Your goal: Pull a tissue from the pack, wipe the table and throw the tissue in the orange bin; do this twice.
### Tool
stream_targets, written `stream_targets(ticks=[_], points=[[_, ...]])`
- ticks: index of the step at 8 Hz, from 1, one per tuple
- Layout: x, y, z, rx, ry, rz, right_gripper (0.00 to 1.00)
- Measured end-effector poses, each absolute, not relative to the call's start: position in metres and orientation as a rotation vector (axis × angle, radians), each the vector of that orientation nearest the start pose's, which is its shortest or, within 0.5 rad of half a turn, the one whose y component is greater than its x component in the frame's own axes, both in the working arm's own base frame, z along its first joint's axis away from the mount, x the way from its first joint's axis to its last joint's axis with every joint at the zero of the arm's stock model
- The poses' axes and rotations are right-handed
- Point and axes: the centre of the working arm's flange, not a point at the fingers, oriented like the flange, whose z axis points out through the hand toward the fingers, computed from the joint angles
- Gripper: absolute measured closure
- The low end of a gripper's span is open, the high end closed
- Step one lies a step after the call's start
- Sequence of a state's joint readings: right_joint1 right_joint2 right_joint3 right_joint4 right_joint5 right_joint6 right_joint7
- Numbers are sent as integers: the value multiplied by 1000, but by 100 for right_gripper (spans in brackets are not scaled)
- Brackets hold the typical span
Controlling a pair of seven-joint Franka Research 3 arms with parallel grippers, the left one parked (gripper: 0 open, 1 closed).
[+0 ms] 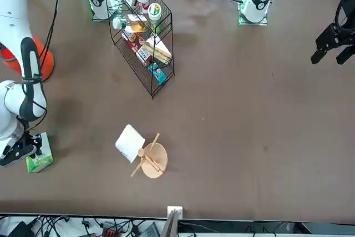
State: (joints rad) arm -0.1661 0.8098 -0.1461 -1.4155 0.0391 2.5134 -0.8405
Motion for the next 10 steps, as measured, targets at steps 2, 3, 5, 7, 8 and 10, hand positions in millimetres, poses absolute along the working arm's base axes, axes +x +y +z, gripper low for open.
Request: stream_targets(ticks=[2,3,5,7,8,10], points=[[727,-209,253,-3214,-927,-358,85],[727,-209,254,-3214,-927,-358,86],[728,-209,256,-3215,-928,-362,86],[729,-210,260,-3212,-927,-346,86],[729,-211,265,-3210,-929,-336,86],[730,-211,272,-3208,-931,-331,89]])
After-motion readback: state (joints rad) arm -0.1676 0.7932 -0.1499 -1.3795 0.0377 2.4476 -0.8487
